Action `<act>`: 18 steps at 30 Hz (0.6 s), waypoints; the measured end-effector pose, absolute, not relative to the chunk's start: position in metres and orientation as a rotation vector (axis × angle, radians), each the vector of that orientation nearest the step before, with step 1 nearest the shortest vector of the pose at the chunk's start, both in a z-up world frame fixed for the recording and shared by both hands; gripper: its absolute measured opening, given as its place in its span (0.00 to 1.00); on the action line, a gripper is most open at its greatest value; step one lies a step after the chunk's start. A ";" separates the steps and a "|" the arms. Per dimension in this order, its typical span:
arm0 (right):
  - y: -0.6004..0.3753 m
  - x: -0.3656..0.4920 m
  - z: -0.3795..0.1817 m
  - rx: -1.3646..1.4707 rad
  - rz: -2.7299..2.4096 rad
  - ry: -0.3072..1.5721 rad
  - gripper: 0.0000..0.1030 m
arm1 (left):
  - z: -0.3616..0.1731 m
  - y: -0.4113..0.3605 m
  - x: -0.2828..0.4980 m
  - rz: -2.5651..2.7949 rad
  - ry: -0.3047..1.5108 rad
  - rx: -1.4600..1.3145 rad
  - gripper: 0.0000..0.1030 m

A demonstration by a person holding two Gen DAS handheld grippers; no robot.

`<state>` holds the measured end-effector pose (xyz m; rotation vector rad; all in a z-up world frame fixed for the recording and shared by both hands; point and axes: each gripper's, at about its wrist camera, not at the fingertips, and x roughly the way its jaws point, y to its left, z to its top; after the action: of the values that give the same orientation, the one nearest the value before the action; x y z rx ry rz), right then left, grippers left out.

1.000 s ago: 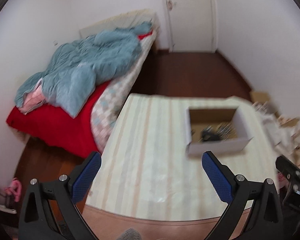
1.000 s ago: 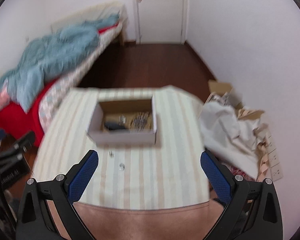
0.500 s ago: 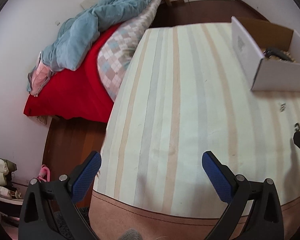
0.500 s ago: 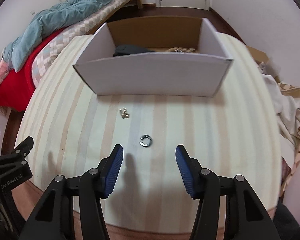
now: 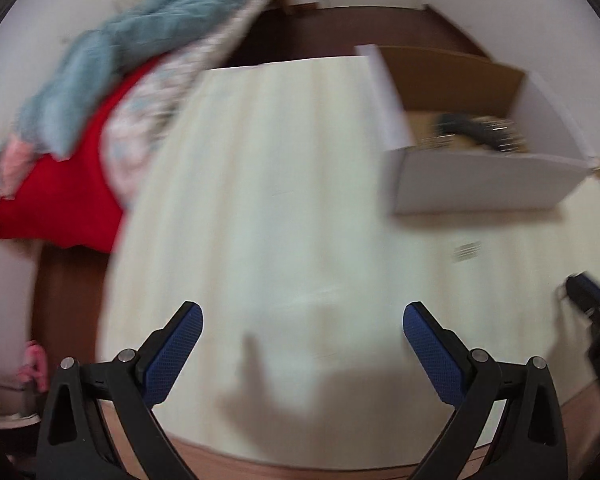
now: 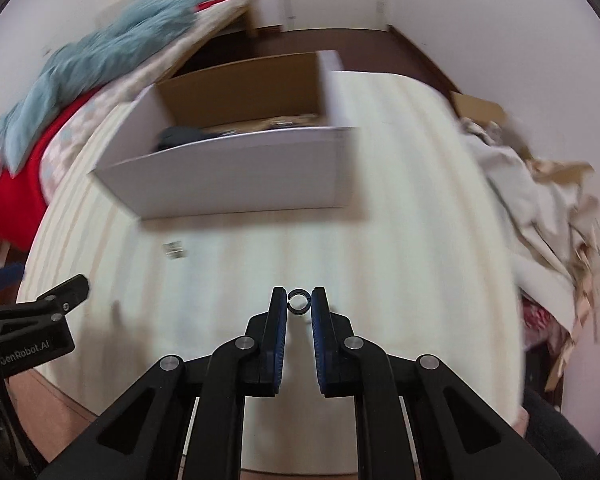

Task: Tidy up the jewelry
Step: 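Grasp the small silver ring with the right gripper while the left grasps the tiny silver charm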

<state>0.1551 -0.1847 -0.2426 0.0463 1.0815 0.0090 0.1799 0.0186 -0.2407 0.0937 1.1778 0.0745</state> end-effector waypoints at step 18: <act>-0.233 0.143 -0.258 0.074 -0.092 1.101 0.12 | -0.258 -0.062 0.201 -0.103 1.201 0.059 0.27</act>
<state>0.1434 -0.2330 -0.2576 0.0743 1.1014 -0.0918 0.2013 -0.0620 -0.2575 0.0593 1.2010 -0.1035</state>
